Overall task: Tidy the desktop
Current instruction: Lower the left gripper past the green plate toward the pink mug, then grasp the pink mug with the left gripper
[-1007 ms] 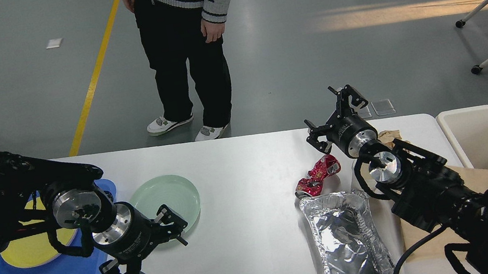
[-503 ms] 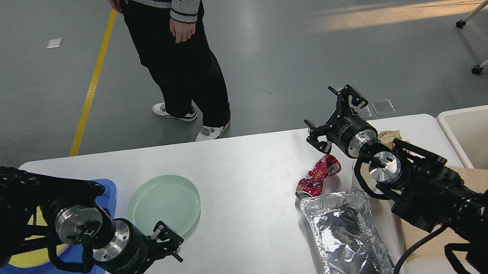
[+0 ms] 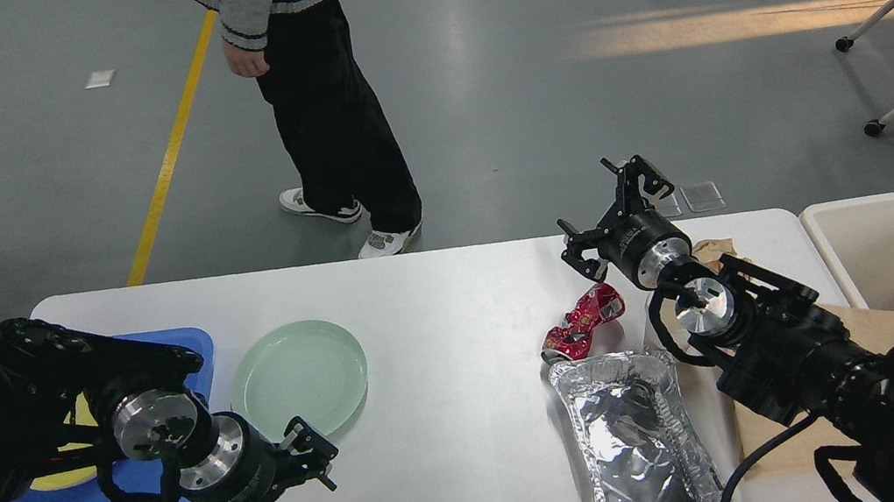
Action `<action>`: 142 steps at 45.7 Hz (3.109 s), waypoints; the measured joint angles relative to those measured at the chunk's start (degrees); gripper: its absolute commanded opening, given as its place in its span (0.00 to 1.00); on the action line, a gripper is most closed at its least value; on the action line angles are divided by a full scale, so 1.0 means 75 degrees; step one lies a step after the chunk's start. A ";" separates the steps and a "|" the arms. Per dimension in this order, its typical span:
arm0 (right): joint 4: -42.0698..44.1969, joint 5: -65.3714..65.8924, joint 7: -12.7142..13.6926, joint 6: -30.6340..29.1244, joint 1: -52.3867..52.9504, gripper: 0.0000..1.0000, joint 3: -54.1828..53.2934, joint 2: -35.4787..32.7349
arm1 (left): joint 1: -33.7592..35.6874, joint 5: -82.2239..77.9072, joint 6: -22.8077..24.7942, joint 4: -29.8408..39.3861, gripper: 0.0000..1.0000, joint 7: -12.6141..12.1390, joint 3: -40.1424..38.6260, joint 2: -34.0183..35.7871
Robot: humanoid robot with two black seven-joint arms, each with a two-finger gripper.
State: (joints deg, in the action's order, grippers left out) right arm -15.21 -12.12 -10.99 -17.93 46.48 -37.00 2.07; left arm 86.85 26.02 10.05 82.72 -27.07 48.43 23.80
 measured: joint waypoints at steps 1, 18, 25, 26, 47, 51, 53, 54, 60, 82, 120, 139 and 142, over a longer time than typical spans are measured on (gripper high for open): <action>0.0000 0.0000 0.0000 0.0000 0.0000 1.00 0.0000 0.0000 | -0.0014 0.0000 0.0001 -0.0005 0.96 0.0000 0.0000 -0.0025; 0.0000 0.0000 0.0000 0.0000 0.0000 1.00 0.0000 -0.0006 | -0.0342 0.0011 0.0024 -0.0379 0.97 0.0140 -0.0056 -0.0194; 0.0000 0.0000 0.0000 0.0000 0.0000 1.00 0.0000 0.0001 | -0.0473 0.0012 0.0065 -0.0405 0.96 0.0474 -0.0057 -0.0197; 0.0000 0.0000 0.0000 0.0000 0.0000 1.00 0.0000 0.0001 | -0.0478 0.0012 0.0068 -0.0405 0.95 0.0503 -0.0057 -0.0197; 0.0000 0.0000 0.0000 0.0000 0.0000 1.00 0.0000 -0.0004 | -0.0580 0.0000 0.0090 -0.0400 0.55 0.0553 -0.0035 -0.0250; 0.0000 0.0000 0.0000 0.0000 0.0000 1.00 0.0000 -0.0005 | -0.0602 0.0000 0.0110 -0.0394 0.48 0.0545 -0.0031 -0.0245; 0.0000 0.0000 0.0000 0.0000 0.0000 1.00 0.0000 -0.0005 | -0.0612 0.0000 0.0123 -0.0391 0.45 0.0541 -0.0031 -0.0244; 0.0000 0.0000 0.0000 0.0000 0.0000 1.00 0.0000 -0.0005 | -0.0615 0.0000 0.0129 -0.0390 0.43 0.0541 -0.0031 -0.0244; 0.0000 0.0000 0.0000 0.0000 0.0000 1.00 0.0000 -0.0001 | -0.0623 0.0004 0.0160 -0.0380 0.30 0.0530 -0.0031 -0.0239; 0.0000 0.0000 0.0000 0.0000 0.0000 1.00 0.0000 -0.0003 | -0.0608 0.0023 0.0830 -0.0367 0.16 0.0493 -0.0026 -0.0007; 0.0000 0.0000 0.0000 0.0000 0.0000 1.00 0.0000 -0.0004 | -0.0424 0.0020 0.2011 -0.0412 0.09 0.0481 0.0011 0.0657; 0.0000 0.0000 0.0000 0.0000 0.0001 1.00 0.0000 -0.0002 | -0.0482 0.0000 0.1895 -0.0551 0.22 0.0481 0.0012 0.0566; 0.0000 0.0000 0.0000 0.0000 0.0001 1.00 0.0000 -0.0003 | -0.0497 0.0000 0.1880 -0.0566 0.21 0.0481 0.0012 0.0551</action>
State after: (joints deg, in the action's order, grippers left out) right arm -15.21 -12.12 -10.99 -17.93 46.48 -37.00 2.05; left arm 83.13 26.02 24.15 78.48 -23.47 48.52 27.93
